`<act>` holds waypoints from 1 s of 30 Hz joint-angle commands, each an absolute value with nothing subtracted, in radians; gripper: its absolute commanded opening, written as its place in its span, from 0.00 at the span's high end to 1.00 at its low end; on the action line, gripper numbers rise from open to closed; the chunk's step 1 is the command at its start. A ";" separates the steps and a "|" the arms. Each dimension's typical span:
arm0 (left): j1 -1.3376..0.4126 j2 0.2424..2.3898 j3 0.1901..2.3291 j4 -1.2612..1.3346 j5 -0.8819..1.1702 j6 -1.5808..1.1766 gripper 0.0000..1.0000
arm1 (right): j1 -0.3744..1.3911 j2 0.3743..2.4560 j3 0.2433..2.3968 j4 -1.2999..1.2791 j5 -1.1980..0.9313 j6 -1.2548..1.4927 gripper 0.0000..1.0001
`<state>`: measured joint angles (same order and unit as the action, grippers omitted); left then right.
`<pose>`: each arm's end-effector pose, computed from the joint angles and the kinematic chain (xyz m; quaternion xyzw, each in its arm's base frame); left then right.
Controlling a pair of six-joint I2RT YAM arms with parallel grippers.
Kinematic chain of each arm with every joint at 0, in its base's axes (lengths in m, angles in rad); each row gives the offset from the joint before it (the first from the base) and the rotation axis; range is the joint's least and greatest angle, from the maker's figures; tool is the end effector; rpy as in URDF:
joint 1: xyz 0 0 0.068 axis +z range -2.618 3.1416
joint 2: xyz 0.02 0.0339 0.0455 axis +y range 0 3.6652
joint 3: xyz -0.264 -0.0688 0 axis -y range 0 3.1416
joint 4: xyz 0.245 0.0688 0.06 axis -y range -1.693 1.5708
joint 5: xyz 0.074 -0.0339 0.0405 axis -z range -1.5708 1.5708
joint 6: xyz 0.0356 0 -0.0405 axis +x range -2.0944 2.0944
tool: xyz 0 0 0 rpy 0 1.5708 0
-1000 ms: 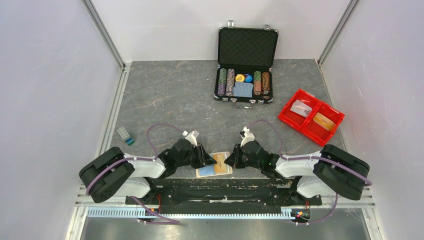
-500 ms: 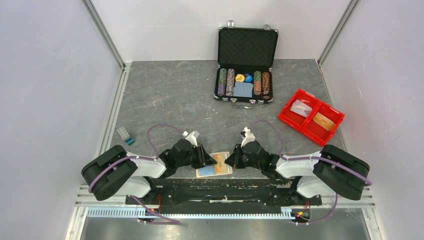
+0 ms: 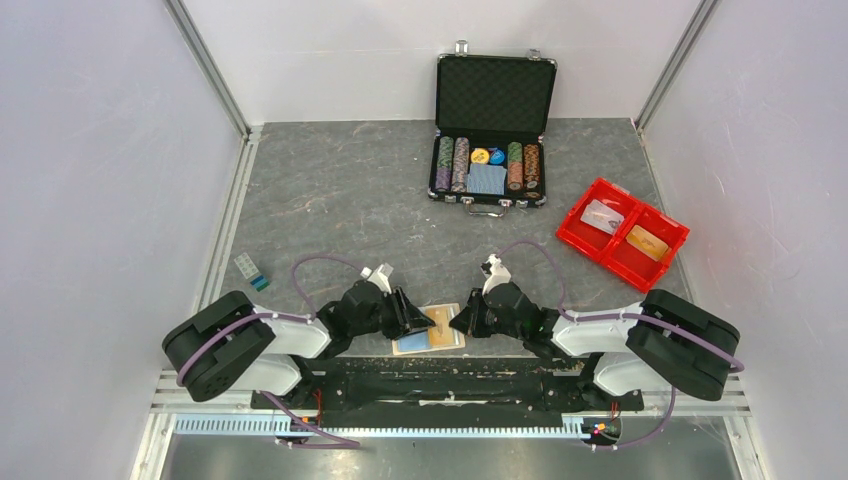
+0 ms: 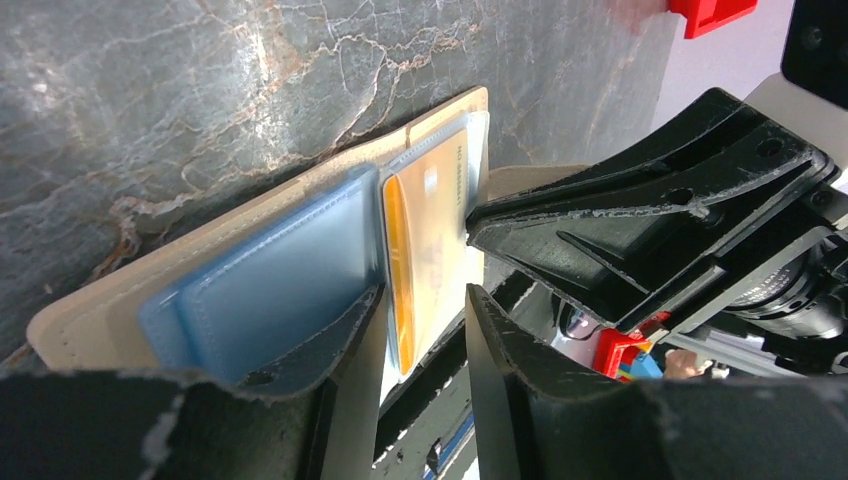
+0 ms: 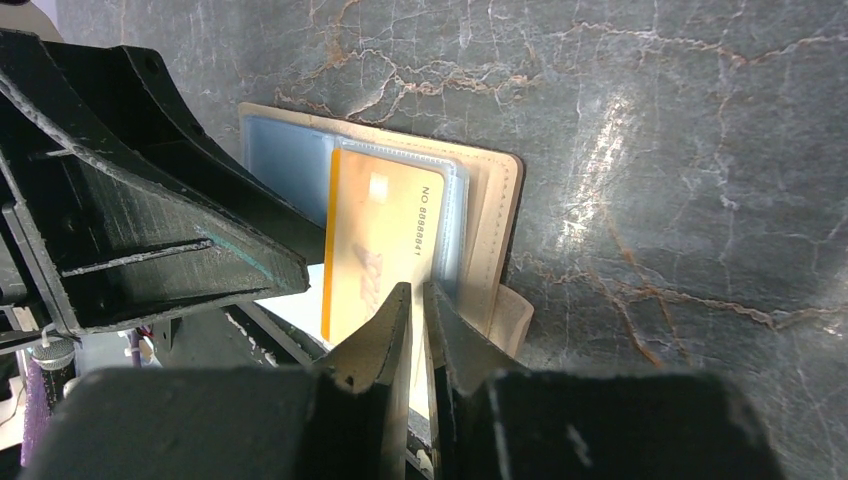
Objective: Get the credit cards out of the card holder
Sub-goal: Remove the credit card from the card holder.
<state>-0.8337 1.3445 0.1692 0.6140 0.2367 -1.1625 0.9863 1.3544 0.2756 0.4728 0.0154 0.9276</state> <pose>0.1299 -0.1555 0.1100 -0.0859 0.8668 -0.4596 0.1734 0.1230 0.1849 0.1213 -0.0224 0.8856 0.3753 0.2728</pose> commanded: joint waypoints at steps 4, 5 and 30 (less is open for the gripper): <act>-0.838 1.391 0.134 0.748 0.221 -1.321 0.59 | 0.996 1.360 0.251 0.448 0.002 0.934 0.89; -0.839 1.400 0.139 0.751 0.224 -1.323 0.59 | 0.996 1.360 0.250 0.449 0.003 0.936 0.89; -0.839 1.244 0.133 0.551 0.126 -1.224 0.98 | 0.965 1.324 0.221 0.401 0.040 0.911 0.90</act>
<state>-0.8341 1.3323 0.1184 0.6727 0.2039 -1.2839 0.9764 1.3327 0.2523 0.4778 0.0231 0.9340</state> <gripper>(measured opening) 0.032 0.106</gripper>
